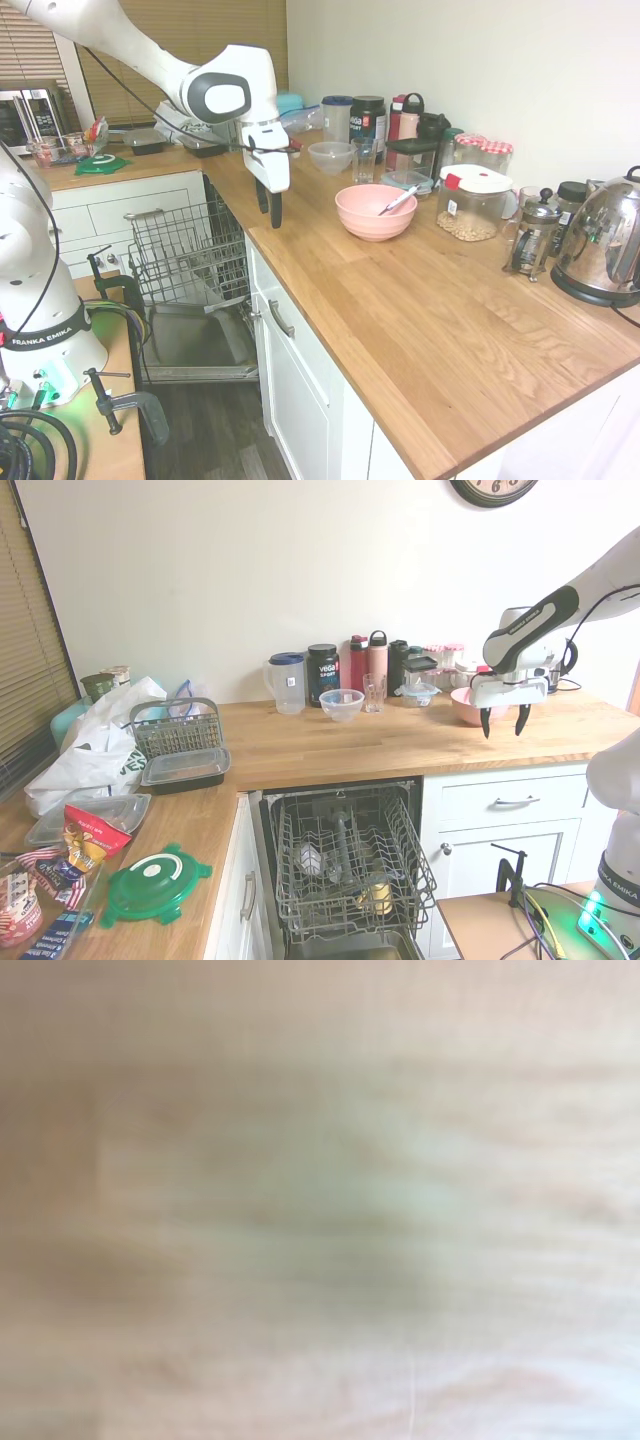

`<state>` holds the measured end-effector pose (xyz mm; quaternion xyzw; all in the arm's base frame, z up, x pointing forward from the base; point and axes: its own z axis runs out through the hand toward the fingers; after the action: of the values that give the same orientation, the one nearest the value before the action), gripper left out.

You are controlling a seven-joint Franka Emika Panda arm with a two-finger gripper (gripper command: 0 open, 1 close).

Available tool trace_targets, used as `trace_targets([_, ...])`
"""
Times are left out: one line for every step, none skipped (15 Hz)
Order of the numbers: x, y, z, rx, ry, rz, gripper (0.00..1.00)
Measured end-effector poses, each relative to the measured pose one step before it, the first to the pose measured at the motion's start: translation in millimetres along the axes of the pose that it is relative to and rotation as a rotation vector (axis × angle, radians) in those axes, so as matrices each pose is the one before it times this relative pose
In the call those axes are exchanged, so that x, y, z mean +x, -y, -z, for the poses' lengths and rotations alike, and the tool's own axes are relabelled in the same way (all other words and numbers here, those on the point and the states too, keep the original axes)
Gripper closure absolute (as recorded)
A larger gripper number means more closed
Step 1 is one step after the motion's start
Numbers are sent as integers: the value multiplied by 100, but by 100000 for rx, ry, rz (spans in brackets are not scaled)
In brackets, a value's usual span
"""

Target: Put the fork in the dishwasher

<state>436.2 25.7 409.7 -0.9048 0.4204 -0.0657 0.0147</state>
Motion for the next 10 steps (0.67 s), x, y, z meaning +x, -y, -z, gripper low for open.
trace_targets([170, 26, 2000, 3973, -1433, -1695, 0])
trace_targets([241, 156, 2310, 4422, -1138, -1369, 0])
trace_targets([445, 422, 2369, 4585, -598, -945, 0])
trace_targets([755, 824, 2160, 3725, -197, -1030, 0])
trace_targets([970, 1063, 1429, 2451, -295, -1082, 0])
trace_targets([1268, 1342, 735, 2052, -21, -1254, 0])
trace_targets([1463, 1463, 5, 1354, 453, -1714, 0])
trace_targets([1760, 1406, -744, 440, 925, -2139, 0])
trace_targets([1868, 1156, -1195, -568, 860, -2301, 0])
trace_targets([1854, 1046, -1344, -954, 687, -2393, 0])
